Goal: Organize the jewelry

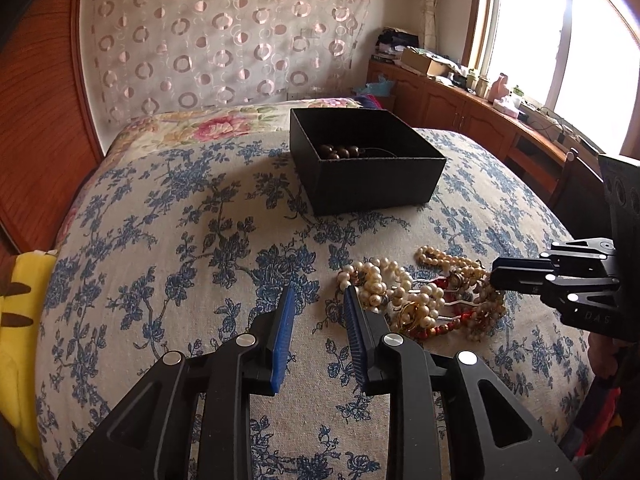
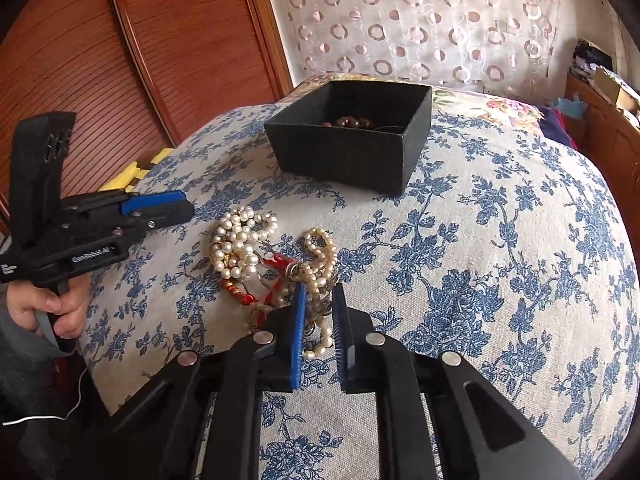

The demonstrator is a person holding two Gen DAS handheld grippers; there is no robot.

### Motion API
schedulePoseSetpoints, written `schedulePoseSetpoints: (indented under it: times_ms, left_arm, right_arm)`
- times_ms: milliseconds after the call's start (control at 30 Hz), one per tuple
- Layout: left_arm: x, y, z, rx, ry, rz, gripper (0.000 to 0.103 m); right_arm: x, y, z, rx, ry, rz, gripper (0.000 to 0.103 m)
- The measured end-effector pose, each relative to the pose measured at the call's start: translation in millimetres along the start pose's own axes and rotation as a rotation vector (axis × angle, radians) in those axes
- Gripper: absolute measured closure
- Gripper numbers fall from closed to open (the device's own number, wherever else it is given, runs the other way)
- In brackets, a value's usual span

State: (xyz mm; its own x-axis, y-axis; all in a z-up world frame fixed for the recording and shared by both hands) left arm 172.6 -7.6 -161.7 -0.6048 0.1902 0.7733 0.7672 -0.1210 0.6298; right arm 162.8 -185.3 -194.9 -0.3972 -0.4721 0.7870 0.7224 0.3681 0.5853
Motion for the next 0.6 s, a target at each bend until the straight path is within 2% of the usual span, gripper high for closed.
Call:
schedulePoseSetpoints:
  times_ms: [67,267,600]
  left_arm:
    - [-3.1,-1.5,-0.2,0.003,-0.003,0.008,0.079]
    - [-7.4,-3.0,-3.2,0.006,-0.015,0.017,0.078]
    - [-11.7,2.8,-5.7,0.003,-0.03,0.02,0.078]
  right_arm:
    - [5.2,2.3,-3.1,-0.014,0.001,-0.018,0.098]
    - [31.3,14.4,-4.5,-0.015,0.011,-0.087,0.098]
    - [62.3,27.2,-19.9,0.0,-0.065,-0.162,0.098]
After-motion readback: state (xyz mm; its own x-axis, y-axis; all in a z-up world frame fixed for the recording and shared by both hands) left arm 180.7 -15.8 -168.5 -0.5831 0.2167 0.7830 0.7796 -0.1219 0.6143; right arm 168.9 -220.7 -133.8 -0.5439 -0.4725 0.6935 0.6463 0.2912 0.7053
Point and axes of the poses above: each gripper's, at about its wrist camera, not at the fingertips, and x roughly against the way its jaws point, z to its left, y to its top, the point moved 10 cm from there along -x, roughly the way its jaws point, and after that the axes turned 5 degrees about z, right-handed, at the moved point
